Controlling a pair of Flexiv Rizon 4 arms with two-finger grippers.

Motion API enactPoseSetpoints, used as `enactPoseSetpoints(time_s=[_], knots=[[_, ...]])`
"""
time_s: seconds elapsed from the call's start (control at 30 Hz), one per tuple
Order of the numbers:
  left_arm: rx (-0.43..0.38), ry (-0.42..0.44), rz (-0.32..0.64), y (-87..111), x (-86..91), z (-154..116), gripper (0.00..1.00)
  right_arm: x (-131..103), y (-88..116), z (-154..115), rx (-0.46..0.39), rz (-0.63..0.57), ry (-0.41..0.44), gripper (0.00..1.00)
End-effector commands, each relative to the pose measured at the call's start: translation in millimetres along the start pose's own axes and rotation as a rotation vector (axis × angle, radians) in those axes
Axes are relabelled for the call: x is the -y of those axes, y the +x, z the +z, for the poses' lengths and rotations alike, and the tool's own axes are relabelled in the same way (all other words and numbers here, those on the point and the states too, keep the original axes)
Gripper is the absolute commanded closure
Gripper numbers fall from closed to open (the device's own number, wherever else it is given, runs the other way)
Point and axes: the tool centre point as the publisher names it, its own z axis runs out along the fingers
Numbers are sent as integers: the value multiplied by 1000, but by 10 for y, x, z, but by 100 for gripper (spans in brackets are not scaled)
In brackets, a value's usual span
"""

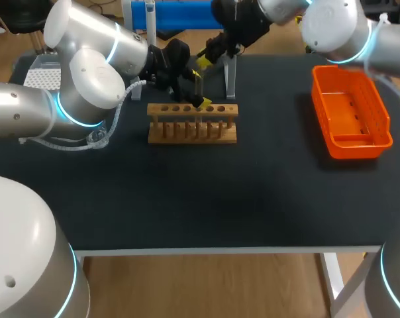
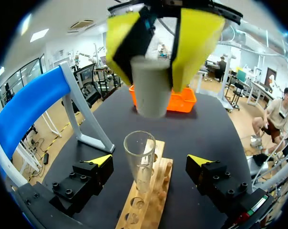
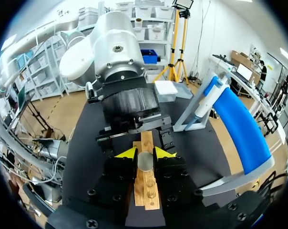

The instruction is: Invert the test tube, pick up the pipette, mount the tip to pipette, aspirate from beaker and dispense into the tube, eject the tip, return the pipette, and cap with the stopper.

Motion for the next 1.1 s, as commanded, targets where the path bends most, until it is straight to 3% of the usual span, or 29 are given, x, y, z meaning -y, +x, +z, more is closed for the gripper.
enactPoseSetpoints(time_s=[0.03, 1.1], knots=[[-3, -3, -1, -6, 6, -5, 0, -60, -41, -19, -15, -2, 61, 100], [-3, -3, -1, -6, 6, -5, 0, 159, 7, 232, -41, 25, 88, 100]])
